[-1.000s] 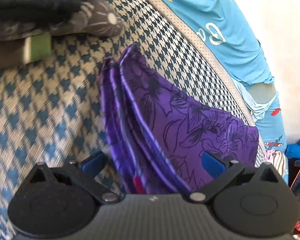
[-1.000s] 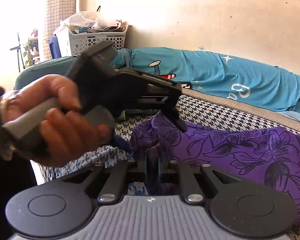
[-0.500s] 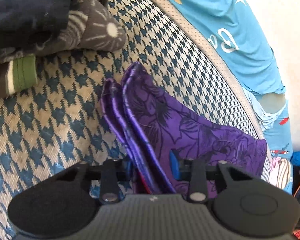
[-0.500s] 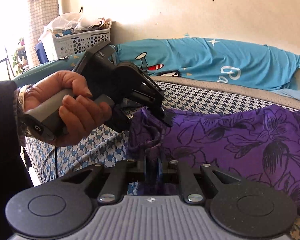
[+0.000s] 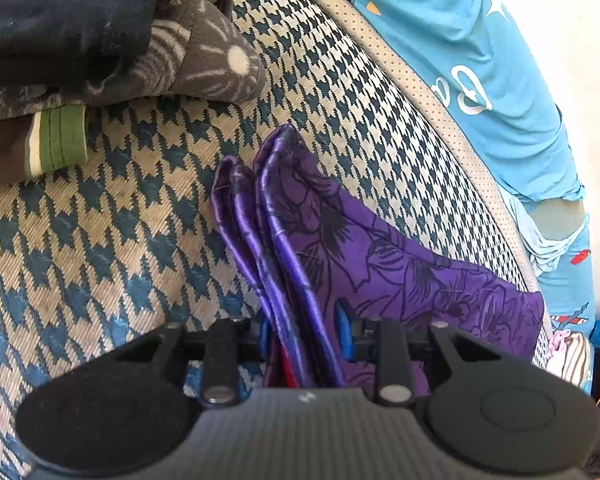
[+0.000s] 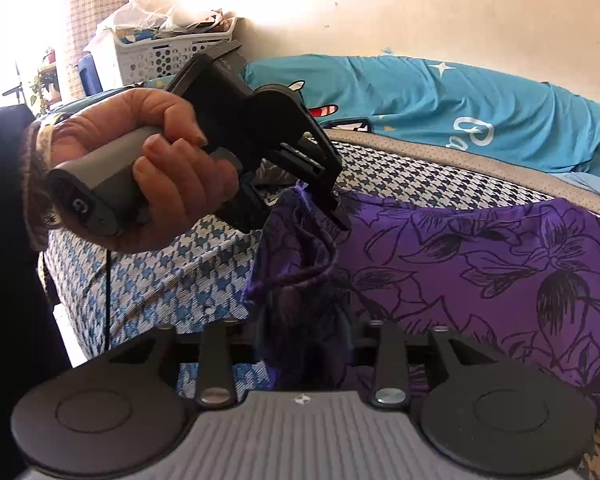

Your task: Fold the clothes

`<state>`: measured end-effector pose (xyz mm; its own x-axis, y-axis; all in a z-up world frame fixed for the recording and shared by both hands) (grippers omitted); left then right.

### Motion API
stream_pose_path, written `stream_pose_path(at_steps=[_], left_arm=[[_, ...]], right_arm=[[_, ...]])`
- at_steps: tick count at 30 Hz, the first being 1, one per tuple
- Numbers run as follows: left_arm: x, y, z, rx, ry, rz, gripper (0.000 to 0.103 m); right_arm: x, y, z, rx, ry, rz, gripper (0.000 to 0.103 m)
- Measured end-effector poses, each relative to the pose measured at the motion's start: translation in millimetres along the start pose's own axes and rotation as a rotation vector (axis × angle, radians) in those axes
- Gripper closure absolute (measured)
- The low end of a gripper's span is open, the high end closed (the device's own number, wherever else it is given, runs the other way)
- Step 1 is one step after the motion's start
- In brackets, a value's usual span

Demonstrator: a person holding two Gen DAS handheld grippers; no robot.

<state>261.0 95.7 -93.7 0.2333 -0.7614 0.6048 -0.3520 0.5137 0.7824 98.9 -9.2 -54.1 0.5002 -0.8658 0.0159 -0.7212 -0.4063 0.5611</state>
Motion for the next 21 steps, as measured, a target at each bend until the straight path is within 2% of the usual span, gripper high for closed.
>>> stream_pose_path(at_steps=[6, 14, 21], left_arm=[[-2, 1, -1, -0.001, -0.001, -0.001, 0.076], [-2, 0, -1, -0.003, 0.004, -0.001, 0.076], [-2, 1, -2, 0.0, -0.007, 0.003, 0.076]], right_arm=[[-17, 1, 8, -0.024, 0.093, -0.022, 0.06], [-36, -10, 19, -0.033, 0.264, 0.028, 0.057], [-49, -23, 22, 0.008, 0.42, 0.1, 0.055]])
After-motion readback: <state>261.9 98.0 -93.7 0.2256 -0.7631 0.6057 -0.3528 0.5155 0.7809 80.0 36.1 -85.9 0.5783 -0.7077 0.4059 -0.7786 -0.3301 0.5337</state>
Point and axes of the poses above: each gripper's, at about its wrist camera, not at the fingertips, and y roughly against the way its jaws point, x to its right, z to its underside, the point moved 8 cm from there along -y, roughly the way its jaws point, and after that the axes turned 4 degrees about y, right-handed, at the moved point
